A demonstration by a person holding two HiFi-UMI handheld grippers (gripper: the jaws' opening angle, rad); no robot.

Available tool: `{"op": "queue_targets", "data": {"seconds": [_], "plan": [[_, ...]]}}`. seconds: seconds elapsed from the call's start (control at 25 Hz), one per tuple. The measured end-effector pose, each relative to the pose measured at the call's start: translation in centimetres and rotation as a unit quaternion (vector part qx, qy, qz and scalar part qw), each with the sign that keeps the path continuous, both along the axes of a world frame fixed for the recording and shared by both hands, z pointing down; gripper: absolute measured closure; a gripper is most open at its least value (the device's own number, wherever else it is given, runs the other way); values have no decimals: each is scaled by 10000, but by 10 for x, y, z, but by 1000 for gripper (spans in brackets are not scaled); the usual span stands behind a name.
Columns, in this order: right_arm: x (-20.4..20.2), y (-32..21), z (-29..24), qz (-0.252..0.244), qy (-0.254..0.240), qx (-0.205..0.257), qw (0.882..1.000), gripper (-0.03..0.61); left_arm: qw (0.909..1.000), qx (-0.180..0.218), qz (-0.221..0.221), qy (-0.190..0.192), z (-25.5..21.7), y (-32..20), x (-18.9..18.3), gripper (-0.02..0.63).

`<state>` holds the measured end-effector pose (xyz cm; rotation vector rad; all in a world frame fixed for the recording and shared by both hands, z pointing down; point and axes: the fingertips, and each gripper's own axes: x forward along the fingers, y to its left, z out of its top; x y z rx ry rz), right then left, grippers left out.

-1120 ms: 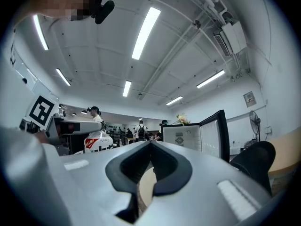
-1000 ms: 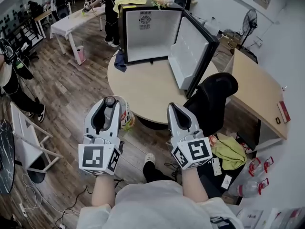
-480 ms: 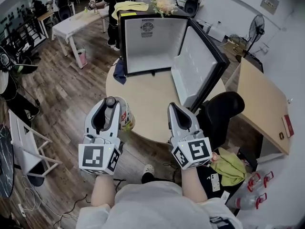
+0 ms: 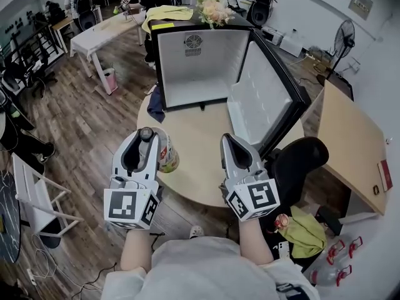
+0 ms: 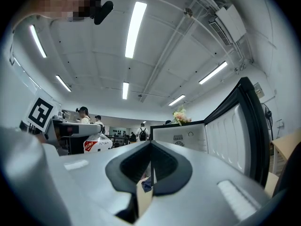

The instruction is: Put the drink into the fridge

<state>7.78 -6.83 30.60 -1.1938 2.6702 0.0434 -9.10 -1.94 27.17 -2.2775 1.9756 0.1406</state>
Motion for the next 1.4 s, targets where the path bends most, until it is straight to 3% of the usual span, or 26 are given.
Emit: {"op": "queue_targets", "data": {"seconds": [0.52,1.4], "plan": [[-12,-45,12,-114,73,-132,9998,569,10000,-62,16,19,5,-47,-4,473],[-51,-166,3,560,103,-104,9983,569,9970,-133,758,12,5,-188,-42,474]]}}
